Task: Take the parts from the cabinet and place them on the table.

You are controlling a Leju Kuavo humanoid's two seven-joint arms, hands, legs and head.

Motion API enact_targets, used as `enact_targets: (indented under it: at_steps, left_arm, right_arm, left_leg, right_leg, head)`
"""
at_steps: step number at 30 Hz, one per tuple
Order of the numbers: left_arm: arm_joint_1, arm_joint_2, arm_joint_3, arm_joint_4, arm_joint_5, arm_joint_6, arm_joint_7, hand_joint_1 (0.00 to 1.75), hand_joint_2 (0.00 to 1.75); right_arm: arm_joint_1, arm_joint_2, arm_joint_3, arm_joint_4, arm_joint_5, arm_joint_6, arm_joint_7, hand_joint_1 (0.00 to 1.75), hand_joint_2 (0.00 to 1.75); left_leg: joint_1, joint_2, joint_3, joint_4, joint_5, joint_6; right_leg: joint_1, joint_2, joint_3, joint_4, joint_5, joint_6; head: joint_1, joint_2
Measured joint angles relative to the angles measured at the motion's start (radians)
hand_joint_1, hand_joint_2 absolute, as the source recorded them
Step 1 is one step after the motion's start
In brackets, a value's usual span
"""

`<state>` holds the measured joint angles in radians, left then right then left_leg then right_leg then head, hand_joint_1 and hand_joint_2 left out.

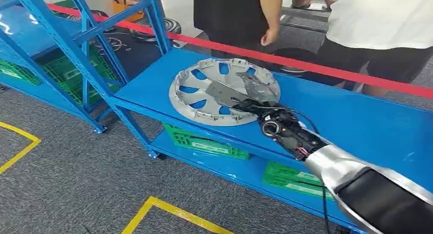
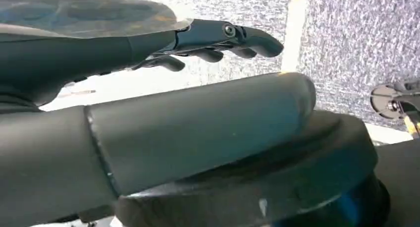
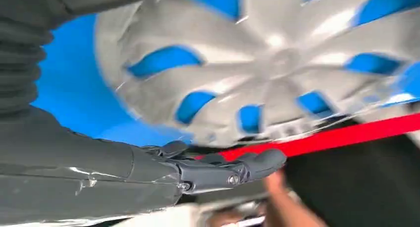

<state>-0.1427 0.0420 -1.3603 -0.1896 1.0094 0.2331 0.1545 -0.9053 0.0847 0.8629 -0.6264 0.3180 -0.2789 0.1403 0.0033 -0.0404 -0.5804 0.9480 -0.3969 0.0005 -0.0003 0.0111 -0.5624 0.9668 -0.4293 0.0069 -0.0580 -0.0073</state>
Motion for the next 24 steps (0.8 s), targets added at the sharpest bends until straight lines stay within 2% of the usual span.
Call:
enact_targets:
  at_steps: [7, 11, 24]
  left_arm:
    - [-0.002, 0.005, -0.011, 0.000, -0.003, -0.003, 0.002, 0.00, 0.00]
    - [-0.008, 0.010, -0.013, 0.000, -0.003, -0.004, 0.002, 0.00, 0.00]
    - [-0.010, 0.021, -0.017, 0.000, 0.000, -0.004, 0.000, 0.00, 0.00]
  right_arm:
    - [-0.013, -0.025, 0.032, 0.046, 0.090, 0.028, 0.043, 0.00, 1.75]
    - [-0.022, -0.026, 0.060, 0.077, 0.184, 0.070, 0.067, 0.00, 1.75]
    - [-0.025, -0.026, 0.104, 0.137, 0.210, 0.087, 0.068, 0.00, 1.75]
  left_leg:
    - [0.000, 0.000, 0.000, 0.001, 0.000, 0.000]
    - [0.000, 0.000, -0.001, 0.002, 0.000, 0.001]
    - [-0.001, 0.000, -0.001, 0.002, 0.000, 0.001]
  right_leg:
    - [-0.003, 0.000, 0.000, 0.000, 0.000, 0.000]
    - [-0.004, 0.000, 0.001, 0.000, 0.000, 0.000]
    - [-0.003, 0.000, 0.001, 0.000, 0.000, 0.000]
  head:
    - [0.000, 0.000]
    - [0.000, 0.000]
    - [0.000, 0.000]
